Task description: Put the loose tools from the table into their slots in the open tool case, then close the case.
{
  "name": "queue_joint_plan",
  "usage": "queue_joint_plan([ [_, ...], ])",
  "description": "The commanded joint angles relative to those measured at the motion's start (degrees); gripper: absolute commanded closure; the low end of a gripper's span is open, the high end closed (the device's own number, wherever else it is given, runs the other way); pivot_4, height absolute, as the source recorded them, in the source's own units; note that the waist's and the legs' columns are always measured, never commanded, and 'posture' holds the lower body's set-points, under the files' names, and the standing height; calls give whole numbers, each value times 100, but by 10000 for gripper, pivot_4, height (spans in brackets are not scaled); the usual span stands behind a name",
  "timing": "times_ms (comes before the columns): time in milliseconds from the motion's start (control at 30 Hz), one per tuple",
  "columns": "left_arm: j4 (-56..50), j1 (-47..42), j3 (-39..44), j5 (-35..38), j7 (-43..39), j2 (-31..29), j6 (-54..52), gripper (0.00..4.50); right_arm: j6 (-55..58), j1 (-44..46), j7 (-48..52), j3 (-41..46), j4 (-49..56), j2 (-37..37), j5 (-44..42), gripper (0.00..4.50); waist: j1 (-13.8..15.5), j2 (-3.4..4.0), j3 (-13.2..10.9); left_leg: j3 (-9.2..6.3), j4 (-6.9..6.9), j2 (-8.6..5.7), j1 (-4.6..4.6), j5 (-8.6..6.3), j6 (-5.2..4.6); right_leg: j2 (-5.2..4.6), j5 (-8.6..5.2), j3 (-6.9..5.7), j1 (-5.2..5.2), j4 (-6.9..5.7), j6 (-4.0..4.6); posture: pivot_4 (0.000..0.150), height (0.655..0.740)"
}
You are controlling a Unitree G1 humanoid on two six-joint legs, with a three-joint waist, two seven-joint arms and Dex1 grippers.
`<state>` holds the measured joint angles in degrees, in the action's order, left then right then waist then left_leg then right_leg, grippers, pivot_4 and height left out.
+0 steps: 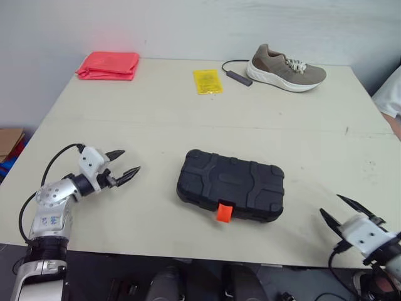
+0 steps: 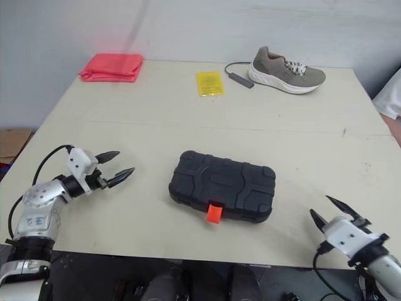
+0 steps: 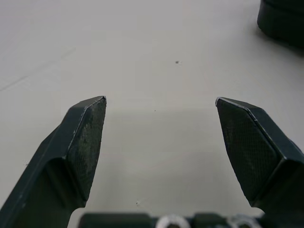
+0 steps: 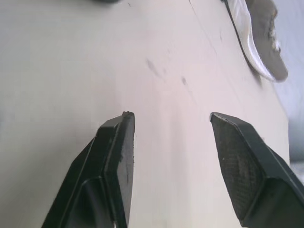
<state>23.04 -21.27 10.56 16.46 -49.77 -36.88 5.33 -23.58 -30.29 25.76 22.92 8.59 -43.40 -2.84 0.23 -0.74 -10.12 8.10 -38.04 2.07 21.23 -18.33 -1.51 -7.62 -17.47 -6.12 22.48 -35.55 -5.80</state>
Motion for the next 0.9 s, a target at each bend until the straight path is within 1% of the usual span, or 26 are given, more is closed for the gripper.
queue_joint_plan([
  [33,-67,-913,-395,71,-202,307,-431,10376,1021,-372,780,234,1087,-164,-1326,19609,27,-7,4,-7,0,1,-2,-7,-1,-4,0,6,-5,3,1,1500,7400],
  [100,201,-1301,-614,-76,-292,497,-512,16503,1583,-539,1073,74,1521,-233,-1612,25419,30,-7,5,-2,-4,6,-3,-5,6,-10,0,13,-4,2,1,1500,7400],
  [200,704,-1836,-868,-300,-344,745,-452,30408,2256,-733,1384,-151,2053,-272,-1880,40535,31,-7,6,8,-2,11,-2,-2,11,11,-1,1,2,1,3,1500,7400],
  [233,1036,-2148,-1004,-436,-343,893,-355,35656,2501,-819,1536,-251,2219,-345,-1947,45000,21,-9,5,12,-1,11,-2,0,11,22,-2,0,3,-1,3,1500,7400],
  [267,1281,-2365,-1098,-532,-348,994,-274,41221,2692,-880,1647,-310,2340,-384,-1987,45000,29,-11,4,15,-1,12,-1,0,11,30,-2,0,5,0,4,1500,7400],
  [300,1665,-2665,-1223,-686,-331,1129,-195,44508,2894,-988,1809,-430,2455,-481,-1977,45000,39,-15,2,15,-5,7,1,1,8,29,-2,-1,5,2,3,1500,7400],
  [400,2763,-3422,-1517,-1141,-247,1450,204,44508,3379,-1031,2045,-817,2643,-589,-1975,45000,97,-36,-6,14,-11,-5,6,-2,-7,19,1,-1,7,3,-3,1500,7400],
  [500,3637,-3926,-1689,-1483,-146,1690,445,44508,3524,-597,1970,-1240,2505,-448,-1743,45000,96,-40,-6,15,-12,-7,9,-11,-15,14,2,0,9,9,-5,1500,7400],
  [567,4043,-4120,-1783,-1680,-119,1813,691,44508,3576,-294,1934,-1505,2324,-373,-1558,45000,89,-41,-7,20,-12,-7,11,-11,-16,12,3,1,12,11,-7,1500,7400],
  [633,4277,-4201,-1807,-1772,-146,1892,865,44508,3601,-118,1915,-1640,2205,-307,-1434,45000,91,-44,-8,19,-12,-7,11,-11,-15,13,1,-2,13,11,-9,1500,7400],
  [767,4613,-4193,-1865,-1914,-514,1910,1126,44508,3485,265,1817,-1775,1807,-184,-1130,45000,79,-75,-16,18,-16,-3,9,-7,-12,14,1,-4,12,3,-9,1500,7400],
  [833,4652,-4102,-1883,-1963,-869,1829,1290,44508,3355,440,1826,-1799,1582,-188,-956,45000,75,-93,-8,17,-18,-4,7,-7,-13,12,1,-4,9,2,-8,1500,7400],
  [900,4620,-4014,-1786,-1862,-1308,1756,1418,44508,3301,687,1796,-1792,1353,-185,-848,45000,54,-102,-3,17,-19,-3,7,-7,-13,11,2,-4,9,2,-8,1500,7400],
])
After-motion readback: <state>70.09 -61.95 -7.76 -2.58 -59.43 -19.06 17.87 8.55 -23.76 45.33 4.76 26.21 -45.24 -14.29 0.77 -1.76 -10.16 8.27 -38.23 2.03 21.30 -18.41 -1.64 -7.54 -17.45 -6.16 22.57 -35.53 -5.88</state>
